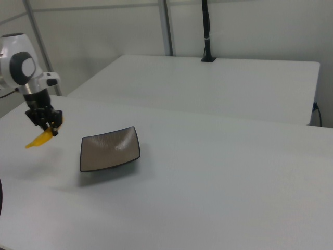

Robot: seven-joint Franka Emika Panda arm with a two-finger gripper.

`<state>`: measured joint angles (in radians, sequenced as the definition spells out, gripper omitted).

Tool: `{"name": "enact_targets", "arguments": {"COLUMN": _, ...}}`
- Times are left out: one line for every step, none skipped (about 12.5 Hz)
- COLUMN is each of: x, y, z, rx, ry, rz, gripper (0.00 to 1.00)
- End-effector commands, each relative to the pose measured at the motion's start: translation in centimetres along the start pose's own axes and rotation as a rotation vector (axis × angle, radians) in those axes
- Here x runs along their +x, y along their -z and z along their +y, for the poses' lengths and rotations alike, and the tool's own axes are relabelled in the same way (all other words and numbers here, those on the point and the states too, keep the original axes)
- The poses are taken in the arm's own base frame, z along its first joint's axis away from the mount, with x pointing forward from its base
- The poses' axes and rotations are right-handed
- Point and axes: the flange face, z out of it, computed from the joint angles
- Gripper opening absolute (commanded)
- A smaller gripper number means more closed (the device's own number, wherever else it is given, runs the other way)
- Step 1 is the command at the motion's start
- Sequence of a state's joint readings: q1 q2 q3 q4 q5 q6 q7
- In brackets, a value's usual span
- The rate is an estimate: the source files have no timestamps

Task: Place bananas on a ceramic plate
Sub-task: 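Lift the banana and carry it over the brown plate, then lower the banana onto the plate and open the gripper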

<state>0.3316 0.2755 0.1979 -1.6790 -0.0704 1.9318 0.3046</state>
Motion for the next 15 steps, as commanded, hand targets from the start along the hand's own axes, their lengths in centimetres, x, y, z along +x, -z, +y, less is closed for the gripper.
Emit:
{"name": "enact_targets", "arguments": {"x": 0.9, "y": 1.2, "z": 6.1, "rx": -0.042, "ry": 0.014, "rz": -0.019, "gripper": 0.03}}
{"name": "enact_targets", "arguments": {"x": 1.2, "y": 1.1, "z": 8.0, "rx": -0.048, "ry": 0.007, "rz": -0.020, "gripper": 0.03}}
{"name": "enact_targets", "arguments": {"x": 1.4, "y": 0.7, "z": 9.4, "rx": -0.054, "ry": 0.012, "rz": -0.024, "gripper": 0.03}}
{"name": "enact_targets", "arguments": {"x": 1.6, "y": 0.6, "z": 10.3, "rx": -0.062, "ry": 0.008, "rz": -0.024, "gripper": 0.03}}
{"name": "enact_targets", "arguments": {"x": 1.7, "y": 0.3, "z": 11.2, "rx": -0.082, "ry": 0.012, "rz": -0.026, "gripper": 0.05}}
{"name": "enact_targets", "arguments": {"x": 1.8, "y": 0.1, "z": 12.0, "rx": -0.097, "ry": 0.008, "rz": -0.025, "gripper": 0.05}}
{"name": "enact_targets", "arguments": {"x": 1.9, "y": -0.2, "z": 12.5, "rx": -0.109, "ry": 0.005, "rz": -0.029, "gripper": 0.06}}
{"name": "enact_targets", "arguments": {"x": 2.0, "y": -0.6, "z": 13.2, "rx": -0.115, "ry": -0.003, "rz": -0.034, "gripper": 0.07}}
{"name": "enact_targets", "arguments": {"x": 2.1, "y": -1.0, "z": 14.0, "rx": -0.119, "ry": -0.014, "rz": -0.039, "gripper": 0.13}}
{"name": "enact_targets", "arguments": {"x": 2.2, "y": -1.2, "z": 14.5, "rx": -0.117, "ry": -0.023, "rz": -0.041, "gripper": 0.35}}
{"name": "enact_targets", "arguments": {"x": 2.3, "y": -1.3, "z": 15.0, "rx": -0.117, "ry": -0.032, "rz": -0.043, "gripper": 0.99}}
{"name": "enact_targets", "arguments": {"x": 2.3, "y": -1.3, "z": 15.0, "rx": -0.117, "ry": -0.032, "rz": -0.040, "gripper": 1.00}}
{"name": "enact_targets", "arguments": {"x": 2.4, "y": -1.3, "z": 15.0, "rx": -0.117, "ry": -0.047, "rz": -0.033, "gripper": 1.00}}
{"name": "enact_targets", "arguments": {"x": 2.4, "y": -1.3, "z": 14.9, "rx": -0.116, "ry": -0.049, "rz": -0.033, "gripper": 1.00}}
{"name": "enact_targets", "arguments": {"x": 2.4, "y": -1.2, "z": 14.9, "rx": -0.115, "ry": -0.051, "rz": -0.033, "gripper": 1.00}}
